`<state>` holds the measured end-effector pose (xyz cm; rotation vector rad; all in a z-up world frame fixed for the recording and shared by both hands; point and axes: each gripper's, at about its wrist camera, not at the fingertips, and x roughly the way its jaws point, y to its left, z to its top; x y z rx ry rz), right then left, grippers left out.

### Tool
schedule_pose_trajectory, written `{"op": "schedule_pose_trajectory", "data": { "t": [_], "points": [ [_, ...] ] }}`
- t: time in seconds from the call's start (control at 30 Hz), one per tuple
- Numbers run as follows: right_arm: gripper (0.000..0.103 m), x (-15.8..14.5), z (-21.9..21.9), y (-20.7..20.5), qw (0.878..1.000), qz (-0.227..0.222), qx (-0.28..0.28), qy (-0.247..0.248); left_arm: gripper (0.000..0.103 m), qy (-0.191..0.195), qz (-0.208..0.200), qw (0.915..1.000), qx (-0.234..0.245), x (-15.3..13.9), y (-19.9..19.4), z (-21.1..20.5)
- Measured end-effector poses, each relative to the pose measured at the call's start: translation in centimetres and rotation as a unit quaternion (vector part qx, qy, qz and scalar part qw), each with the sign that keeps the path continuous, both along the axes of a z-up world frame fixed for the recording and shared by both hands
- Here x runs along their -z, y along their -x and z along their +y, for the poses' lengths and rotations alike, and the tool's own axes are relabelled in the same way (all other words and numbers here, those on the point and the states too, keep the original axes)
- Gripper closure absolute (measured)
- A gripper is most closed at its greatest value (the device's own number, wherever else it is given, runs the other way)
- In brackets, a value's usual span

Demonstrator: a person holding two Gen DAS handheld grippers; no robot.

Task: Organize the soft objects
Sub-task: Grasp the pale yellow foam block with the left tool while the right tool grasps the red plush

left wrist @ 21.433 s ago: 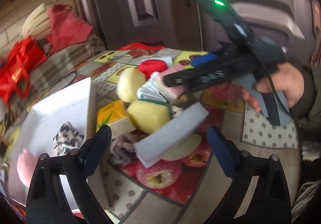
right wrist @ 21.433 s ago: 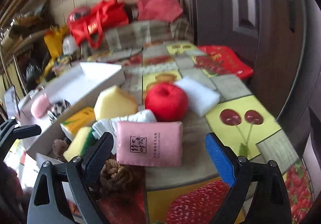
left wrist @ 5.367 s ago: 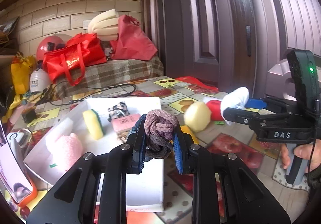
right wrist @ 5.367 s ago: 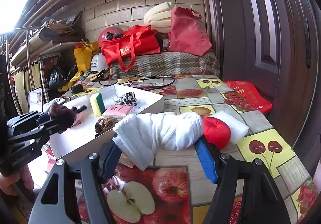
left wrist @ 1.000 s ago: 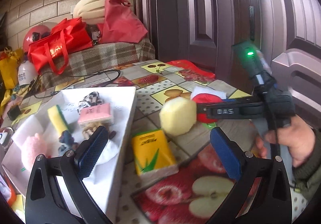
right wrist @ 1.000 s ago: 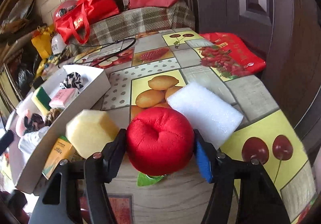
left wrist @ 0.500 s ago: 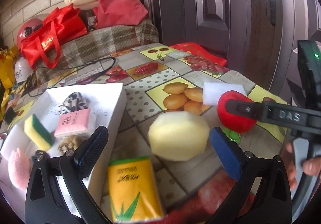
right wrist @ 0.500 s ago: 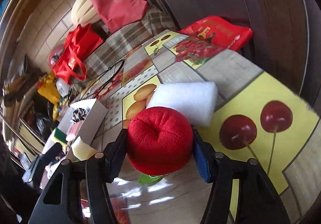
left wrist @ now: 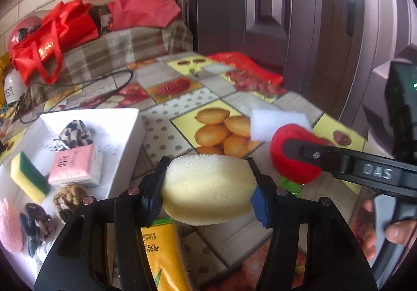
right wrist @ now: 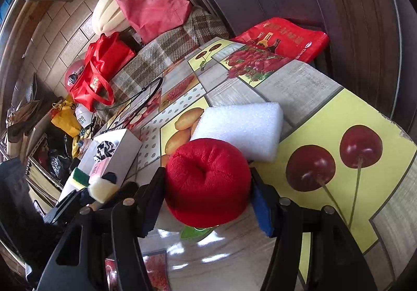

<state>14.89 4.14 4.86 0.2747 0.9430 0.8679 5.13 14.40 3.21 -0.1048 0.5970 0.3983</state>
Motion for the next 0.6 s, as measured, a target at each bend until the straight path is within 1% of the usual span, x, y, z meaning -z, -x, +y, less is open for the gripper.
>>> {"op": "schedule_pose_trajectory", "data": {
  "t": [0.17,0.27,0.5,0.53,0.6],
  "points": [
    [0.042,-0.3,-0.4,0.3,1.000,-0.006,0.007,-0.008,0.047,-0.017,-0.050,0.9985,0.009,-1.0,2.4,-1.3],
    [0.042,-0.7,-0.8,0.8,1.000,-0.020,0.015,-0.015,0.047,-0.030,-0.079,0.9962,0.020,-1.6,4.0,-2.2],
    [0.042,-2.3,-1.5,3.6,0.996,-0.078,0.022,-0.028,0.047,-0.061,-0.117,0.9907,0.032,-2.3,8.1,-4.4],
    [0.042,-2.6,-1.5,4.1,0.995,-0.096,0.020,-0.034,0.047,-0.064,-0.120,0.9902,0.032,-2.3,8.6,-4.5],
    [0.042,-3.0,-1.3,5.0,0.993,-0.115,0.015,-0.032,0.047,-0.066,-0.122,0.9897,0.034,-2.3,9.7,-4.6]
  ]
}}
